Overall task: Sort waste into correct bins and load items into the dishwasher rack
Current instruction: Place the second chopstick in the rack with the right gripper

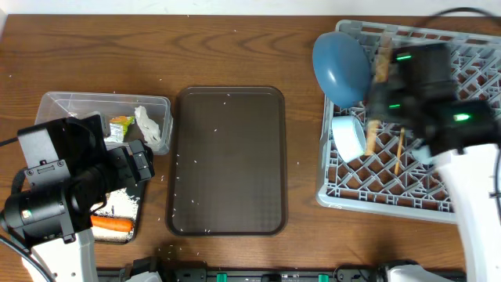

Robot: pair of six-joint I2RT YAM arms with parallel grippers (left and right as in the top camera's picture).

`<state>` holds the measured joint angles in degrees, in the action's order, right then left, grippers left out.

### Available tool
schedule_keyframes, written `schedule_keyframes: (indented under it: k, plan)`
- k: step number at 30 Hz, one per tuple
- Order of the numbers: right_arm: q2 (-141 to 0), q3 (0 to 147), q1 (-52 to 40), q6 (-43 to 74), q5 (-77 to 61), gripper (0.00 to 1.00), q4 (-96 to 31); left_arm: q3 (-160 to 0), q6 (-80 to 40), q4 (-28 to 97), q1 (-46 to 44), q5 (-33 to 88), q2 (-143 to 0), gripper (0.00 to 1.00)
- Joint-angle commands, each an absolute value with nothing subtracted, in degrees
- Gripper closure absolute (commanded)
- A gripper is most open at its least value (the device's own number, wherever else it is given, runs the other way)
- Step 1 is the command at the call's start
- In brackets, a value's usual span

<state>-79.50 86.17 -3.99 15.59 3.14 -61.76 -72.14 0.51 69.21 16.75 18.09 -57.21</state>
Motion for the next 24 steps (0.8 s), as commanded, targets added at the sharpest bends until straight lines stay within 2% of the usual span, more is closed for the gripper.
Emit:
schedule_keyframes:
  k: [1,6,16,17,19,20,24]
  plan:
    - [-82.30,85.27,5.45,8.80,3.33,0.99,-62.33,-72.71,1.69,69.41,16.58,18.59,-57.23,0.02]
    - [-88.79,85.25,12.34,4.80,-0.58,0.99,-62.37,-72.71,1.69,69.41,16.58,18.59,-57.23,0.02]
    - [-100.71,85.25,12.38,3.66,3.14,0.99,-60.60,-72.71,1.69,69.41,16.58,18.59,-57.23,0.02]
    - [-101.12,85.25,12.32,3.01,3.25,0.93,-60.25,-72.71,1.69,69.41,16.56,18.61,-57.23,0.02]
    - [-101.16,85.25,12.29,2.15,3.20,0.63,-59.75,-72.71,1.69,69.41,16.56,18.59,-57.23,0.02]
    - [-101.01,85.43,12.27,2.04,3.11,0.58,-59.59,-72.71,1.69,69.41,16.58,18.59,-57.23,0.02]
    - [-98.61,87.00,11.68,2.02,-0.27,0.55,-60.29,-72.71,1.69,69.41,16.58,18.61,-57.23,0.02]
